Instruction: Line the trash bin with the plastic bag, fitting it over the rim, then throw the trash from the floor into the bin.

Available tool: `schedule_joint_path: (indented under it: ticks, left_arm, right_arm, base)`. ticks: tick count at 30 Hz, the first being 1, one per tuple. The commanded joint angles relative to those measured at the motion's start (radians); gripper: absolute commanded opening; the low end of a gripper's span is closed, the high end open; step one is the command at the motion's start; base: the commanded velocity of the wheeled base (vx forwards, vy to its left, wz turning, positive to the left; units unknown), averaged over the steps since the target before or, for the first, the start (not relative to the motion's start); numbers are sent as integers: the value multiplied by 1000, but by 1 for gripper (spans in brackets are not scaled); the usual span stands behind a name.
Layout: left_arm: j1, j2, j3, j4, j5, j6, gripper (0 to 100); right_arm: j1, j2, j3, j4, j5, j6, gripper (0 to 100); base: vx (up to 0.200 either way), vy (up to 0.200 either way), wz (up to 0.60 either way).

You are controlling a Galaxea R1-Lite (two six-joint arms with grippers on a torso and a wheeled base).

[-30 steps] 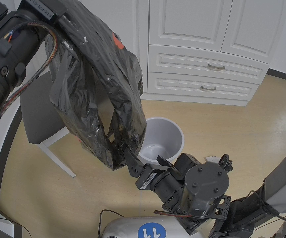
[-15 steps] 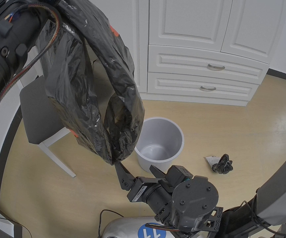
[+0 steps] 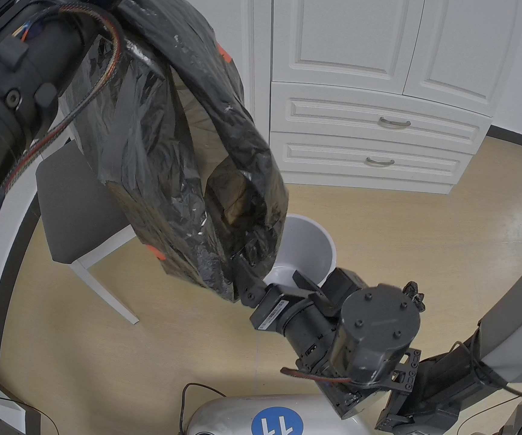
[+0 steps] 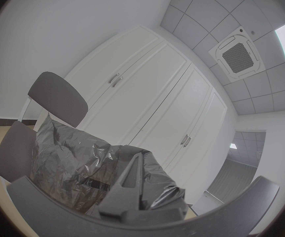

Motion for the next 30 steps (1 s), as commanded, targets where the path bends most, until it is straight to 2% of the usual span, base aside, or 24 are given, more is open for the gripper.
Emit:
schedule_joint_path:
  ticks: [1,15,22,26,30]
  left_arm:
    - [-1,-5,1,-2,0,-1,0]
    - [-27,4,-10,-32,0,1,0]
    - [-28,1,-12,-34,0,-1,0]
    - [-50,-8,-12,-34,0,-1,0]
    - [-60,-4,-12,-44,0,-2,0]
  right_arm:
    - [-20,-3,-11,-1,1,0,100]
    - [-42,95,-3,-73,15,6,100]
    - [-52,127,-2,-136,33,37,100]
    - [-43,87,44,-209,98,48,100]
    - [-40,63,58,-238,111,46,100]
  base:
    - [0,0,0]
    - [0,0,0]
    - [0,0,0]
    - [0,0,0]
    - [0,0,0]
